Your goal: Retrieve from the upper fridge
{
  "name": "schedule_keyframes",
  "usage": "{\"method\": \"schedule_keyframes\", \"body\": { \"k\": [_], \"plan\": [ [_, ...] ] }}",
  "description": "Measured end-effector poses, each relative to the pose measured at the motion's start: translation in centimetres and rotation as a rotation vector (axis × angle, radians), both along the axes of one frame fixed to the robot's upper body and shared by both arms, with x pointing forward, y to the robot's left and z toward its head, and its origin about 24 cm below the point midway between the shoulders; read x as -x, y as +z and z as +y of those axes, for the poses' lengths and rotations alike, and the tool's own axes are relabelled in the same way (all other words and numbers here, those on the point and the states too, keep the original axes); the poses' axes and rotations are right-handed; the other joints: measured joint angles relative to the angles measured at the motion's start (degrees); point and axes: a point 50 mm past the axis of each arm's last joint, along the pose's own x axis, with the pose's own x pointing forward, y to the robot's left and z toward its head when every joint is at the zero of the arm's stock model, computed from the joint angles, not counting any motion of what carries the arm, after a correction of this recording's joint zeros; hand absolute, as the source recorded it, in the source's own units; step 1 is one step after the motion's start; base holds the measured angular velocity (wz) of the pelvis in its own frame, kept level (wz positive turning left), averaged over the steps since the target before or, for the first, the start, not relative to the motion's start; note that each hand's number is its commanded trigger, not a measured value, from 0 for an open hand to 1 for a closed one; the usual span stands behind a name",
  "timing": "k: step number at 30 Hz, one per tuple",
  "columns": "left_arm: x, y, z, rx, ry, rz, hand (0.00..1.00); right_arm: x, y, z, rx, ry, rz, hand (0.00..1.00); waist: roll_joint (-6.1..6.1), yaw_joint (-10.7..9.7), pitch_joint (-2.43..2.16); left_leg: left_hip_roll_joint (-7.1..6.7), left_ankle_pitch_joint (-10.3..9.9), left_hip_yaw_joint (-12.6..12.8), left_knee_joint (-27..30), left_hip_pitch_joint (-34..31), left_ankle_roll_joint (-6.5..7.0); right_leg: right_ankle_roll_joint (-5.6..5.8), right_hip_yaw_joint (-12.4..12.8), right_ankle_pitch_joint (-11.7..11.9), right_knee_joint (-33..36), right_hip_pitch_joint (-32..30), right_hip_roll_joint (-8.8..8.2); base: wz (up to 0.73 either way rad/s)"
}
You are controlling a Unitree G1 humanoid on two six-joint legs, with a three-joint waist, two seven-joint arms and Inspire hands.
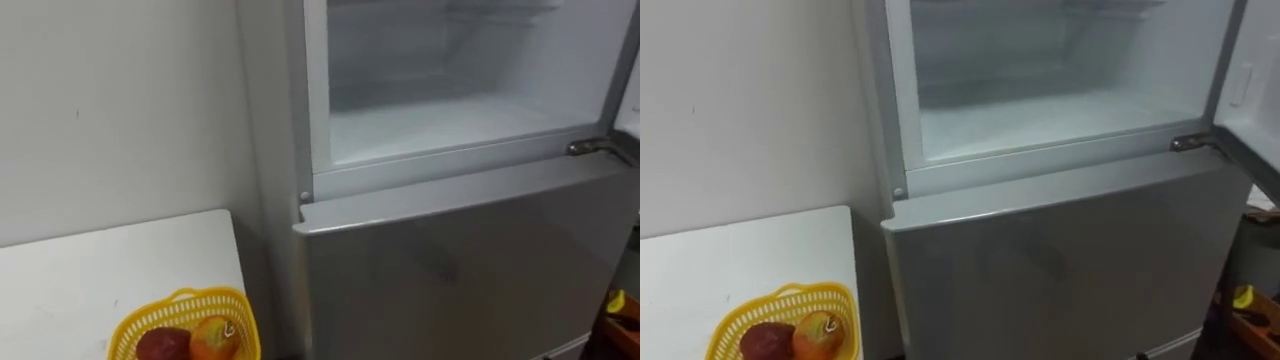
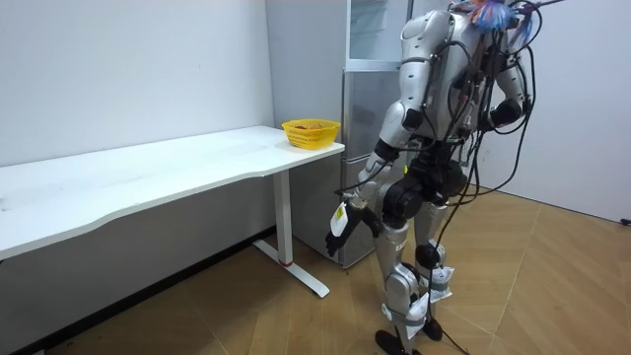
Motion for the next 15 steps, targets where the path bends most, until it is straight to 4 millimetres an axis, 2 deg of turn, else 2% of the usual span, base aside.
{"method": "schedule_keyframes", "body": {
  "k": [3, 7, 10, 15],
  "plan": [
    [0.1, 0.0, 0.1, -0.027, 0.012, -0.01, 0.0, 1.2, -1.5, -1.0, -0.043, -0.143, 0.049, 0.0, -0.22, -0.29, -0.05, 0.05, -0.08, 0.46, -0.3, 0.07, -0.08, 0.01, 0.44, 0.0, 0.12, -0.06, 0.15, -0.13],
    [-0.3, 0.1, 0.2, -0.017, 0.077, -0.049, 0.0, 1.8, -1.9, -2.1, -0.122, -0.293, 0.043, 0.0, -0.74, -1.24, 0.09, -0.01, -0.08, 0.94, -0.41, -0.42, -0.07, 0.03, 0.55, -0.05, 0.86, -0.72, 0.45, -0.05],
    [-0.2, 0.2, 0.3, -0.01, 0.117, -0.068, 0.0, 2.0, -1.6, -3.3, -0.123, -0.417, 0.012, 0.0, -1.35, -1.27, 0.18, 0.0, -0.08, 1.01, -0.55, -0.35, -0.07, 0.03, 0.67, -0.09, 0.8, -0.73, 0.48, 0.0],
    [0.7, 0.3, 0.9, -0.028, 0.145, -0.059, 0.0, 1.2, 0.2, -5.9, -0.129, -0.633, -0.115, 0.0, -2.23, -3.31, 0.2, -0.07, -0.08, 0.69, -0.75, -0.48, -0.07, 0.11, 0.44, -0.26, 0.76, -0.88, 0.41, 0.0]
  ]
}}
